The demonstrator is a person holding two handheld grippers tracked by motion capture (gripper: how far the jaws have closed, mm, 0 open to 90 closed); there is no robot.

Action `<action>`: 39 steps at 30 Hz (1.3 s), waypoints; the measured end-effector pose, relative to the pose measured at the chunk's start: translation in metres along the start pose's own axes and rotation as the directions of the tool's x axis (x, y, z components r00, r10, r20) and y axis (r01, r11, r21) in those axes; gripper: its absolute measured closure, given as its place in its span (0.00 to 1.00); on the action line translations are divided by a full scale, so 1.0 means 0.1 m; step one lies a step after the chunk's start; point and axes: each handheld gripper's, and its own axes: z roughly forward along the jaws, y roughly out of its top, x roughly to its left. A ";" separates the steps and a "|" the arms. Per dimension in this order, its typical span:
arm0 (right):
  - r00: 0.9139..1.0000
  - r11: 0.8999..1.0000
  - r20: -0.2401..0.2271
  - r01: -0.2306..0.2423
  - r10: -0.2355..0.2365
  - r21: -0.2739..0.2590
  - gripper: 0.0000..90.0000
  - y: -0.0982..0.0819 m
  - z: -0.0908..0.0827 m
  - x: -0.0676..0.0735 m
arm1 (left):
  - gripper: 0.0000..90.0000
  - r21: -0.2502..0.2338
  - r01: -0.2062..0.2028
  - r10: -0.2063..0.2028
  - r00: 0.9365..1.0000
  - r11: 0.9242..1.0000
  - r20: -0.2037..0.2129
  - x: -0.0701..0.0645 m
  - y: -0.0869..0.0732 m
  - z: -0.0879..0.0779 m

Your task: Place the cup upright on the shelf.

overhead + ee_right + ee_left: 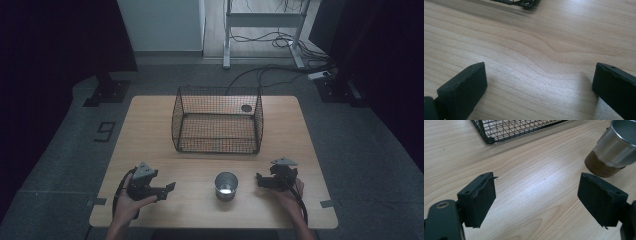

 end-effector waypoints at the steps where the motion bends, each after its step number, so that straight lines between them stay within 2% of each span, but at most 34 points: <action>1: 1.000 1.000 0.001 -0.001 0.001 0.000 0.00 0.00 0.00 0.00 | 0.17 0.000 0.001 -0.001 1.000 1.000 -0.001 0.00 0.00 0.00; 4: 1.000 1.000 0.006 -0.009 0.009 -0.002 0.01 0.00 -0.01 0.00 | 0.17 -0.001 0.004 -0.004 1.000 1.000 -0.001 0.01 0.00 0.00; 8: 1.000 1.000 0.011 -0.016 0.016 -0.017 0.07 -0.01 -0.03 -0.01 | 0.17 0.000 0.003 -0.003 1.000 1.000 0.001 0.01 0.00 0.00; 11: 0.999 0.999 -0.002 -0.034 0.034 -0.031 0.09 -0.01 -0.06 -0.03 | 0.17 0.001 0.003 -0.003 1.000 1.000 0.000 0.01 0.00 0.01; 23: 0.999 0.994 -0.006 -0.048 0.048 -0.093 0.13 0.00 -0.20 -0.06 | 0.17 0.002 0.002 -0.002 1.000 1.000 0.000 0.01 0.00 0.01; 30: 0.998 0.987 -0.032 -0.064 0.060 -0.150 0.15 0.02 -0.38 -0.06 | 0.17 -0.001 0.002 -0.002 1.000 1.000 0.000 0.01 0.00 0.00; 37: 0.997 0.977 -0.075 -0.044 0.029 -0.210 0.15 0.08 -0.59 0.03 | 0.17 0.011 -0.004 0.004 1.000 1.000 0.001 -0.01 0.00 0.04; 39: 0.996 0.976 -0.079 -0.043 0.027 -0.213 0.15 0.09 -0.61 0.04 | 0.17 0.012 -0.005 0.005 1.000 1.000 0.001 -0.02 0.00 0.04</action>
